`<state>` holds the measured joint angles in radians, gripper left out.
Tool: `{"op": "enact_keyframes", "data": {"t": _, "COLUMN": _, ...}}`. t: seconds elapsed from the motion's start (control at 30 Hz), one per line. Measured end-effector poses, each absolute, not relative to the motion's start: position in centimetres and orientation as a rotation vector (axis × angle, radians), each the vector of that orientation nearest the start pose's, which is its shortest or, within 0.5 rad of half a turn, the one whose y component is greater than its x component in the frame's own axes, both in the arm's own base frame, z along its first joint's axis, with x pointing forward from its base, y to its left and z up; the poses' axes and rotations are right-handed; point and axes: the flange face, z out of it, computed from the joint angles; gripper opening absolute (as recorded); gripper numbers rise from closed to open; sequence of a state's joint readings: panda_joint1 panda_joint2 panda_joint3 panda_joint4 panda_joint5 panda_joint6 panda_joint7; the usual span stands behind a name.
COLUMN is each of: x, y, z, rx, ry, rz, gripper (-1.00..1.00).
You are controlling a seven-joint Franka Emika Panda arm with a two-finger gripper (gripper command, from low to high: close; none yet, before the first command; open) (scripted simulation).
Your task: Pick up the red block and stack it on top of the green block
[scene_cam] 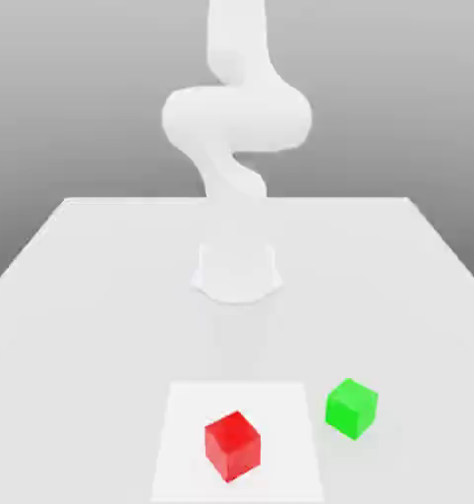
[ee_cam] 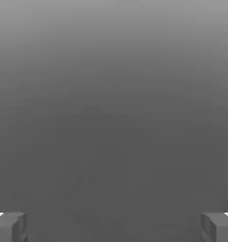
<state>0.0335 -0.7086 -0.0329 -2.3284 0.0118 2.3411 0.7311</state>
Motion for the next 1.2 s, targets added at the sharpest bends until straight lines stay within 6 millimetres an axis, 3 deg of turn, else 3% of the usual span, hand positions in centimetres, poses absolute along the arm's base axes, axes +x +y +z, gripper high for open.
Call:
{"op": "enact_keyframes", "data": {"t": 0.17, "x": 43.8, "y": -0.5, "z": 57.0, "rx": -2.679, "ry": 0.842, "rz": -0.733, "gripper": 0.00}}
{"op": "enact_keyframes", "data": {"t": 0.37, "x": 47.2, "y": -0.1, "z": 44.8, "rx": -2.845, "ry": 0.680, "rz": -0.499, "gripper": 0.00}}
{"op": "enact_keyframes", "data": {"t": 0.57, "x": 47.3, "y": 0.1, "z": 32.6, "rx": -2.992, "ry": 0.502, "rz": -0.260, "gripper": 0.00}}
{"op": "enact_keyframes", "data": {"t": 0.77, "x": 44.7, "y": -0.4, "z": 21.7, "rx": -3.116, "ry": 0.319, "rz": -0.028, "gripper": 0.00}}
{"op": "enact_keyframes", "data": {"t": 0.93, "x": 44.3, "y": -0.5, "z": 15.5, "rx": -3.128, "ry": 0.296, "rz": -0.002, "gripper": 0.00}}
{"op": "enact_keyframes", "data": {"t": 0.97, "x": 44.3, "y": -0.5, "z": 14.8, "rx": -3.128, "ry": 0.296, "rz": -0.001, "gripper": -1.00}}
{"op": "enact_keyframes", "data": {"t": 1.2, "x": 44.3, "y": -0.5, "z": 14.8, "rx": -3.128, "ry": 0.296, "rz": 0.001, "gripper": -1.00}}
